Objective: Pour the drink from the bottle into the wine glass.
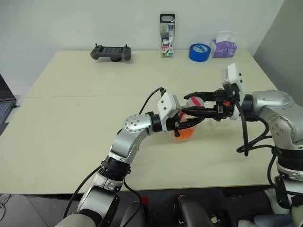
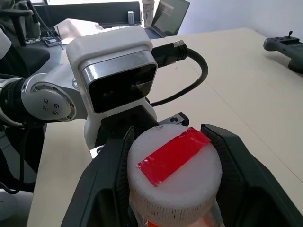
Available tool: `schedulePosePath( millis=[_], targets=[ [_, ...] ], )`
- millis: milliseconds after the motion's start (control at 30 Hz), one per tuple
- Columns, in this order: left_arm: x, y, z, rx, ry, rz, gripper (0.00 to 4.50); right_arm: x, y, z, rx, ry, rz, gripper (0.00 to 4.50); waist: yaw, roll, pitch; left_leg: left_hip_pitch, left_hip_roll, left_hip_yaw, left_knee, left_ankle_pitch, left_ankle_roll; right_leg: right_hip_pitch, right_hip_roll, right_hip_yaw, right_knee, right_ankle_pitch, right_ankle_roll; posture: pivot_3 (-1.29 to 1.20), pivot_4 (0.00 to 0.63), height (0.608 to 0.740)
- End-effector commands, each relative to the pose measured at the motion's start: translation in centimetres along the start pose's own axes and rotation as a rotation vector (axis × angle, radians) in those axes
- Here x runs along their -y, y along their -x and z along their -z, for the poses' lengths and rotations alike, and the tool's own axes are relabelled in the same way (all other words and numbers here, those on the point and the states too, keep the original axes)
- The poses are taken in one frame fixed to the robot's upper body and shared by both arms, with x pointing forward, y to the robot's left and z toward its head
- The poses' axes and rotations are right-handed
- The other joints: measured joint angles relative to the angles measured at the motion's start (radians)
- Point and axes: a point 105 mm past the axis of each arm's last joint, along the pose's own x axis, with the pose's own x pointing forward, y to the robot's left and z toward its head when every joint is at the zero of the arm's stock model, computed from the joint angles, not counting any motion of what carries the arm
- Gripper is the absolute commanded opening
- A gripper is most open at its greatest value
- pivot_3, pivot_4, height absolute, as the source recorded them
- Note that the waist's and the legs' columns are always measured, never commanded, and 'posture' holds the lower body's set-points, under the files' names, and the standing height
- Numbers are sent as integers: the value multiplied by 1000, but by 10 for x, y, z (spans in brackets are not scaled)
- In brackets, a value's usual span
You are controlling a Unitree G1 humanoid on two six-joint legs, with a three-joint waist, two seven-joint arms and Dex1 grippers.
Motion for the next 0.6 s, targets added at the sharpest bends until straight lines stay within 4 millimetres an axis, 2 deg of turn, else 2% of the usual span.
schedulePosePath(
  millis=[33,67,200,367,600],
  targets=[
    [-10,2,-3,5,-5,-57,1684,-29,-8,-26,88,92,-177,2665,2,0,0,0,-1,0,0,0,0,0,-1,1,0,0,0,0,150,740],
    [-10,2,-3,4,-5,-54,1681,-28,-8,-28,92,100,-164,2923,4,0,0,0,-1,0,1,0,0,0,-1,1,0,0,0,0,150,740],
    [-11,1,-3,5,-4,-49,1672,-28,-7,-35,109,153,-95,4423,11,0,0,0,-1,1,1,0,0,0,-2,0,0,0,1,0,150,740],
    [-11,0,-2,6,-1,-41,1671,-28,-5,-34,106,162,38,4436,14,0,0,0,0,-1,1,0,0,0,0,-1,0,0,1,0,150,740],
    [-11,-3,-1,8,3,-32,1671,-14,-1,-28,120,143,356,4436,16,0,0,-1,-1,0,1,0,0,0,-1,0,0,0,1,0,150,740]
  ],
)
